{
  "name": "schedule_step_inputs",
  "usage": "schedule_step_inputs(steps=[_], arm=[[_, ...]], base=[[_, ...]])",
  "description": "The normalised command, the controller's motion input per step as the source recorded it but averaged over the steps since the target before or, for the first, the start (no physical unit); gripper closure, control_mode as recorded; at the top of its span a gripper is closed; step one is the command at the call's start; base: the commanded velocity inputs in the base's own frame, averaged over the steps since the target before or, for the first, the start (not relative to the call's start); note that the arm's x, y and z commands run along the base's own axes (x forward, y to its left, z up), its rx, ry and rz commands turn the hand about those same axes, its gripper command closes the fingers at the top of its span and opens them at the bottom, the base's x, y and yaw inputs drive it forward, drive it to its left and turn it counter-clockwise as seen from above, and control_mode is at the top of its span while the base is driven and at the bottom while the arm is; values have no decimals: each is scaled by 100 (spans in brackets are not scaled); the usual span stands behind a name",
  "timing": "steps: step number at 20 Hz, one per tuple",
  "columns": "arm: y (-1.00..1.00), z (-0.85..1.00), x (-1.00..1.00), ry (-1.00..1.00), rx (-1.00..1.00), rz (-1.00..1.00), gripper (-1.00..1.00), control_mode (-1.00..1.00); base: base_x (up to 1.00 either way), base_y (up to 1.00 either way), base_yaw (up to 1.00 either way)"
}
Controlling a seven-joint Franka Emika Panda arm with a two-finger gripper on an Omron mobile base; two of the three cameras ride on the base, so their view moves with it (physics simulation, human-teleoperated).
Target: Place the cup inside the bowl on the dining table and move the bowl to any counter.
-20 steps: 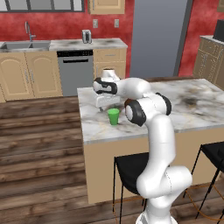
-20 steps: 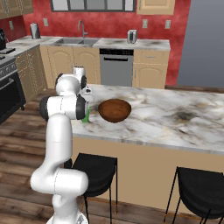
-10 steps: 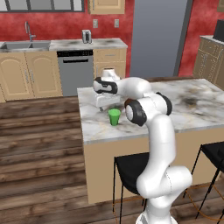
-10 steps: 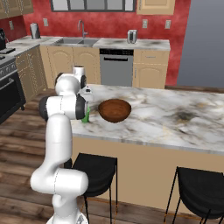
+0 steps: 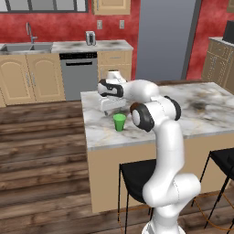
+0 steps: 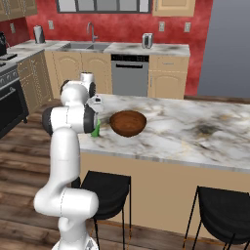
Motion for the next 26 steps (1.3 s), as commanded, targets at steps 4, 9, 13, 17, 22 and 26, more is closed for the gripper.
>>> schedule_step_inputs(steps=[4,9,13,17,22,26], arm=[[0,0,-22,0,0,0,-100,-100],[5,0,-34,0,0,0,-100,-100],[4,0,-22,0,0,0,-100,-100],[0,0,7,0,0,0,-100,-100],[0,-2,20,0,0,0,-100,-100],[0,0,12,0,0,0,-100,-100]], base=[[0,0,0],[0,0,0],[0,0,0],[0,0,0],[0,0,0],[0,0,0]])
